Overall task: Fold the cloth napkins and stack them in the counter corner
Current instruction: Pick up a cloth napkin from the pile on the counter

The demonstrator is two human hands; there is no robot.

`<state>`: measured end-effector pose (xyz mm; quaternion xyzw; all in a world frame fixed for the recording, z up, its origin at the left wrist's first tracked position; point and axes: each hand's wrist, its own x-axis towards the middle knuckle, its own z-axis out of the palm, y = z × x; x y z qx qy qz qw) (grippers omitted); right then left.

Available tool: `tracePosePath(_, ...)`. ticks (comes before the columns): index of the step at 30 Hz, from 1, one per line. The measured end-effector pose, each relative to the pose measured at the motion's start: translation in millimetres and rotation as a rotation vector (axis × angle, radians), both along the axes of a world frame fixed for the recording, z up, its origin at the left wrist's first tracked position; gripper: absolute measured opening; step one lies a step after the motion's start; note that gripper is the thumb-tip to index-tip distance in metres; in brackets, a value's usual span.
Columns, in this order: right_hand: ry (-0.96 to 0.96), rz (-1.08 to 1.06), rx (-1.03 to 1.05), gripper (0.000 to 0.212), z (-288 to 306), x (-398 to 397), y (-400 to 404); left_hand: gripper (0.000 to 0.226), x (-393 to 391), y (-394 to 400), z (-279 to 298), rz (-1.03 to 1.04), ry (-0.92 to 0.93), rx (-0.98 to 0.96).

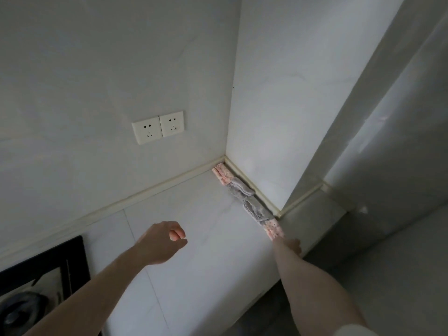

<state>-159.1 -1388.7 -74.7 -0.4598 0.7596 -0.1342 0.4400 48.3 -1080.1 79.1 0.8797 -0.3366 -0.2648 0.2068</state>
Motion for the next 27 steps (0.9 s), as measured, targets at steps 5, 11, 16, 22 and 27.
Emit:
tracePosePath(5, 0.348, 0.58, -0.212, 0.074, 2.1, -3.2, 14.9, 0.005, 1.2, -4.6, -4.7, 0.015, 0.019, 0.023)
tracePosePath(11, 0.42, 0.755, -0.072, 0.08, -14.3, 5.1, 14.9, 0.004, -1.8, -11.7, -6.8, 0.014, 0.043, 0.028)
tracePosePath(16, 0.413, 0.745, -0.062, 0.077, -5.5, 9.6, 3.3, 0.005, -1.7, -15.8, -9.8, 0.021, 0.055, 0.039)
tracePosePath(22, 0.364, 0.849, -0.224, 0.065, 17.3, 37.4, 53.6, 0.004, -5.6, -11.0, -19.4, 0.047, 0.073, 0.05)
tracePosePath(27, 0.112, 1.087, -0.282, 0.056, 20.0, 65.3, 108.6, 0.008, -12.4, 17.0, -33.9, 0.134, 0.082, 0.072)
